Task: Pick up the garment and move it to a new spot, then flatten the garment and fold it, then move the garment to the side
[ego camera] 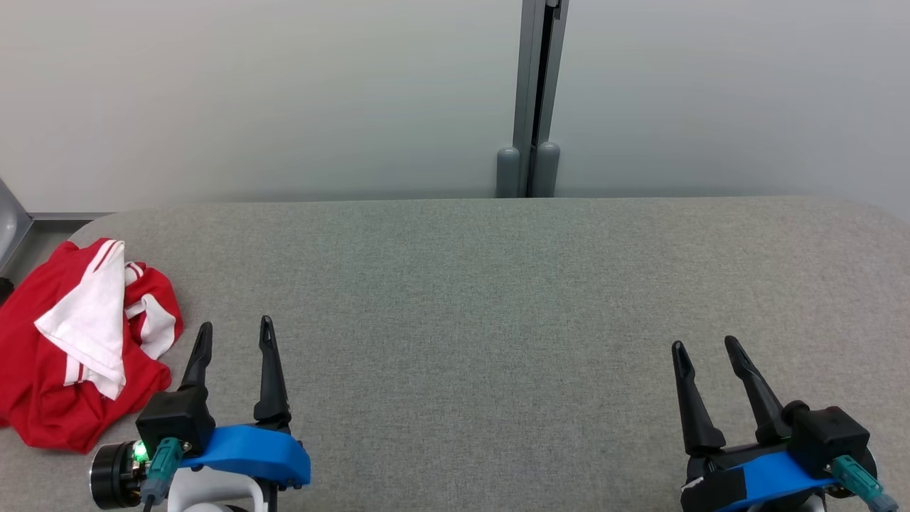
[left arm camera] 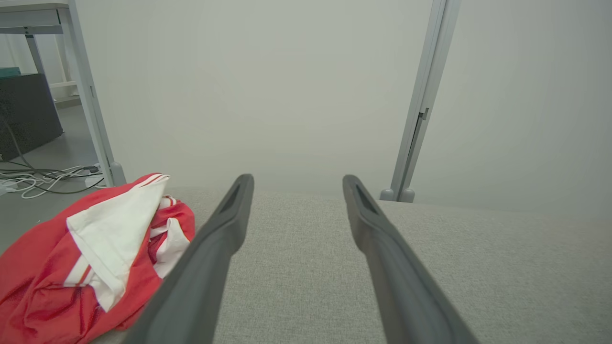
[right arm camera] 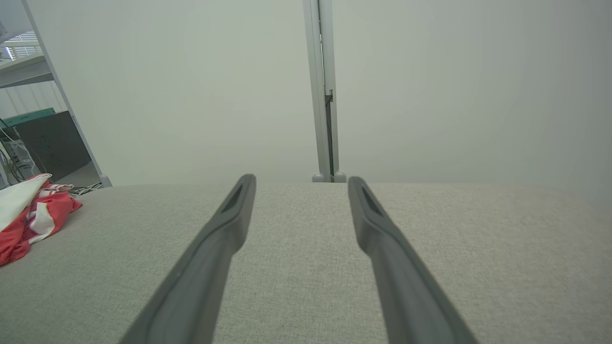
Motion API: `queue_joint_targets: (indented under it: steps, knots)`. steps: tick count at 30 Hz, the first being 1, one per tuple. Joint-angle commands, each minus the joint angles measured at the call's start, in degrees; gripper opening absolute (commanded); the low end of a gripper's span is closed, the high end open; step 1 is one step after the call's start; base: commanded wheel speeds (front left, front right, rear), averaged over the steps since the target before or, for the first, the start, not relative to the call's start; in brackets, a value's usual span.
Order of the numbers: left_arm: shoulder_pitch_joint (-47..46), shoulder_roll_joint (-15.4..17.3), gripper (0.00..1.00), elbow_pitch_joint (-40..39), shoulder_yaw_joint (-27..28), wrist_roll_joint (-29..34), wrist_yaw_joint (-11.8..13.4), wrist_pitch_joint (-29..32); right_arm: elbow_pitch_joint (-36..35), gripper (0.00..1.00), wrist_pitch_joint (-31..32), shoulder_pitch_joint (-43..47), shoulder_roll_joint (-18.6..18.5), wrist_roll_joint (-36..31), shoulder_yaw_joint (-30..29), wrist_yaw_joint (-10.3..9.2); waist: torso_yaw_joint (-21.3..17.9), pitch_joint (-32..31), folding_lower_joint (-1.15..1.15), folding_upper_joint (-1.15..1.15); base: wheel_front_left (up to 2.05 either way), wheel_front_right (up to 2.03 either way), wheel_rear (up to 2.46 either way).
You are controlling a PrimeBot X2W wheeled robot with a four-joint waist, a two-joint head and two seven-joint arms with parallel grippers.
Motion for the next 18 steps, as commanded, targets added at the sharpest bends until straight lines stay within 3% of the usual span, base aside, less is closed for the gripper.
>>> queue_joint_targets:
  steps: [1, 18]
  knots:
    - [0.39, 0.24, 1.0, -0.2, 0.25, -0.02, 0.1, -0.05, 0.09, 1.0, 0.08, 0.24, -0.38, 0.15, -0.16, 0.03, 0.02, 0.03, 0.0, 0.0, 0.0, 0.0, 0.0]
    - [0.8, 1.02, 1.0, -0.63, -0.3, -0.31, 1.45, 1.43, 0.13, 1.0, 1.56, 0.37, -0.38, 0.36, -0.81, 0.03, 0.02, -0.08, 0.0, 0.0, 0.0, 0.0, 0.0]
